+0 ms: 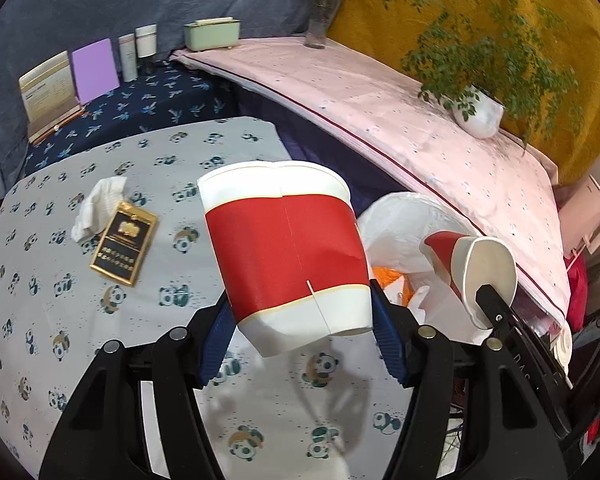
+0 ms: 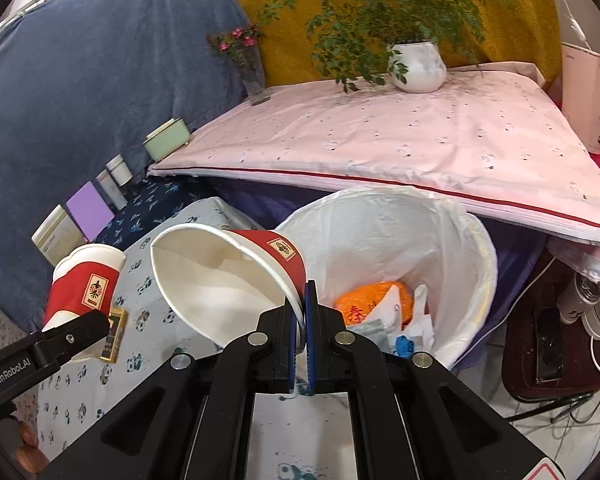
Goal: Collect trash
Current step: 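Carry both red paper cups over the trash bin, then open both tools to drop the paper cups into the bin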
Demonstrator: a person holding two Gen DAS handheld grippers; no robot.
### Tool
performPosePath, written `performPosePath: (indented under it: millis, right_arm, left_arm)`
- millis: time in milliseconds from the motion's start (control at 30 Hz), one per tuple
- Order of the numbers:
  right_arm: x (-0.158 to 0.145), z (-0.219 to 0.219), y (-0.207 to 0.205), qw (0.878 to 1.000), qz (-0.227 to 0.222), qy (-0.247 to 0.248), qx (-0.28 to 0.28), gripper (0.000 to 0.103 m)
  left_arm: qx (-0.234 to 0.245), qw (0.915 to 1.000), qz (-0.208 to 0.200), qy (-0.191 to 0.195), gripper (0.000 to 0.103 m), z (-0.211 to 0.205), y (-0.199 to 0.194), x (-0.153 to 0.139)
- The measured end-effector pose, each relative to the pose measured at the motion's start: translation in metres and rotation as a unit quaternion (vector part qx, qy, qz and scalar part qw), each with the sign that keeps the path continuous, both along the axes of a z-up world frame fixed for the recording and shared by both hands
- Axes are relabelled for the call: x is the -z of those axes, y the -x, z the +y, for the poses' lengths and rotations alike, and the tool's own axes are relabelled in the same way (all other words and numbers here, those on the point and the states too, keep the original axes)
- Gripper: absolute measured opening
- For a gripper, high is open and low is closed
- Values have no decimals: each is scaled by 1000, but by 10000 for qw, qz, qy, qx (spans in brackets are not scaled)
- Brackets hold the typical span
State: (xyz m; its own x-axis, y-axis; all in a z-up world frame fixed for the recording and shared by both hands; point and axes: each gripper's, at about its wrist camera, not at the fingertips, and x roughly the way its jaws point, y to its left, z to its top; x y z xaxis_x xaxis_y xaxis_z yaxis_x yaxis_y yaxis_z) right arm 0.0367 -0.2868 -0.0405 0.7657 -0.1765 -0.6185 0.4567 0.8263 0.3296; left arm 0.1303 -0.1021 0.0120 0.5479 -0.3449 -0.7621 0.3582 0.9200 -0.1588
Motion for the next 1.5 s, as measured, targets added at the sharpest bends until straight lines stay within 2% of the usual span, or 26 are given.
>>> performPosePath:
  millis: [567, 933, 1033, 1100, 1233, 1267, 1400, 1500]
  right_arm:
    - [18, -64, 28, 9975, 31, -284, 641, 4]
    - [33, -90, 24, 9955, 143, -415, 843, 4]
    - [37, -94, 20, 9951, 187, -450, 866, 8]
    - [40, -95, 16, 9949, 217, -474, 860, 10]
    - [43, -93, 8, 9952, 270, -475, 815, 11]
    - [44, -92, 6, 9952, 283, -468, 807, 13]
    - [43, -87, 2, 9952, 269, -439, 827, 33]
    - [41, -84, 0, 9954, 254, -428, 819, 36]
  left_arm:
    - [988, 9947, 94, -281, 60, -89, 17, 15]
    - [1307, 9899, 359, -419, 61, -128, 5, 40]
    - [1289, 9899, 480, -352, 62, -130, 0, 44]
    - [1232, 9906, 508, -325, 71, -128, -4, 46]
    - [1133, 9916, 540, -304, 75, -122, -10, 49]
    - [1100, 9920, 538, -298, 76, -121, -11, 49]
    - [1000, 9932, 525, -290, 79, -112, -15, 48]
    - [902, 9942, 517, -262, 80, -102, -16, 47]
